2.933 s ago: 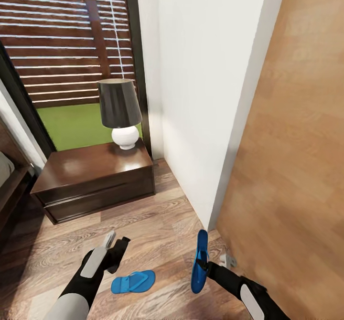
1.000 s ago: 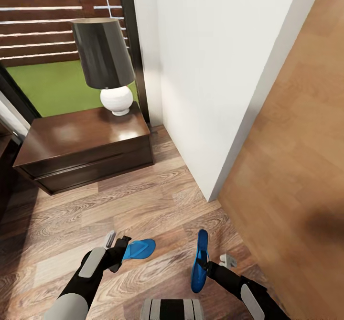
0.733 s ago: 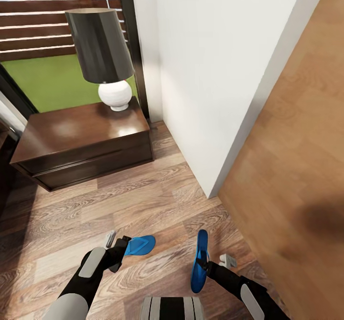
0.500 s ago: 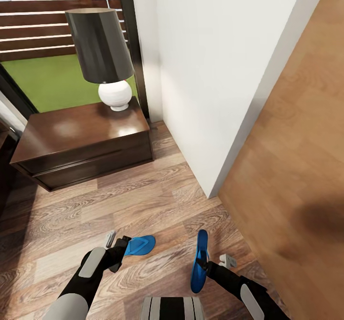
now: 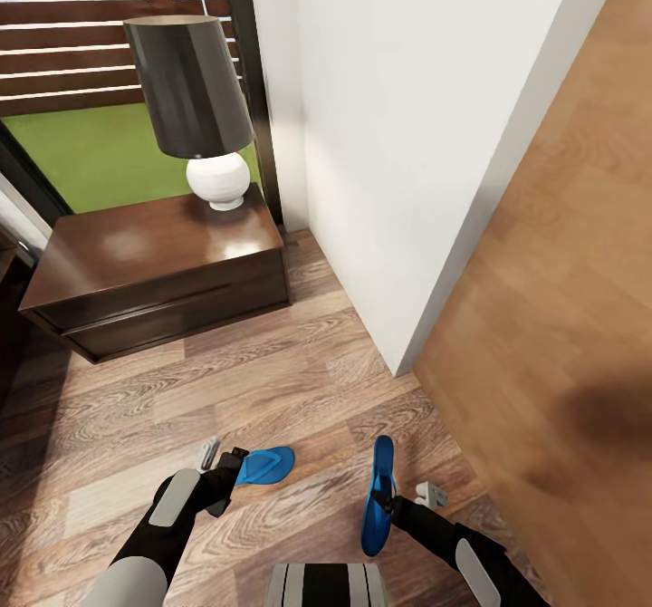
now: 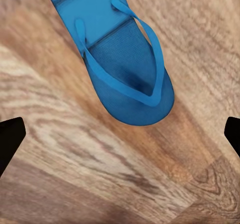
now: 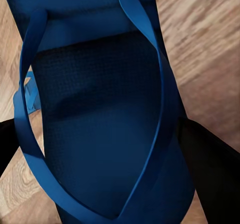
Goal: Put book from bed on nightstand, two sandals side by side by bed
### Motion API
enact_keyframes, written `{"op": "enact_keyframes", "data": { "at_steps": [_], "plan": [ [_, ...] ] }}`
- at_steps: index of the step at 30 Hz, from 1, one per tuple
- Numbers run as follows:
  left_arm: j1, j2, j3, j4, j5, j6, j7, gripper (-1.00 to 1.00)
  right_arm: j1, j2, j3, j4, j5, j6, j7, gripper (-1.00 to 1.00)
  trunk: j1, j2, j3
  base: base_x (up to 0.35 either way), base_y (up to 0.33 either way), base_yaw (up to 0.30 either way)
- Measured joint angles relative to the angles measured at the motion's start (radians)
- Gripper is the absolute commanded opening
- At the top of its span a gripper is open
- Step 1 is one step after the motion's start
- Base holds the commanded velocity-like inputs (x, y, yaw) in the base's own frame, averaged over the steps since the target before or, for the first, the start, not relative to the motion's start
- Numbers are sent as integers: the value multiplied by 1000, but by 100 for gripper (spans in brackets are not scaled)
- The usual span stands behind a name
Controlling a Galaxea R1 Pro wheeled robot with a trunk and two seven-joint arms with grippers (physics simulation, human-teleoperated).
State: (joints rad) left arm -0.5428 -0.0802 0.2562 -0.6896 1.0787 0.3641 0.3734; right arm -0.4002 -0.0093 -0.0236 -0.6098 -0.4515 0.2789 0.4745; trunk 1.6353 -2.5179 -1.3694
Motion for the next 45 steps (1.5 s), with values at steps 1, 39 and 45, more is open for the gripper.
{"op": "enact_keyframes", "data": {
  "at_steps": [1,39,45],
  "plan": [
    [0,0,0,0,0,0,0,100,0,0,0,0,0,0,0,-100,0,0,0,0,0,0],
    [0,0,0,0,0,0,0,100,0,1,1,1,1,0,-1,-100,9,-4,-74,0,0,0],
    [0,0,0,0,0,0,0,100,0,0,0,0,1,-1,0,-100,9,-4,-74,0,0,0]
  ]
}}
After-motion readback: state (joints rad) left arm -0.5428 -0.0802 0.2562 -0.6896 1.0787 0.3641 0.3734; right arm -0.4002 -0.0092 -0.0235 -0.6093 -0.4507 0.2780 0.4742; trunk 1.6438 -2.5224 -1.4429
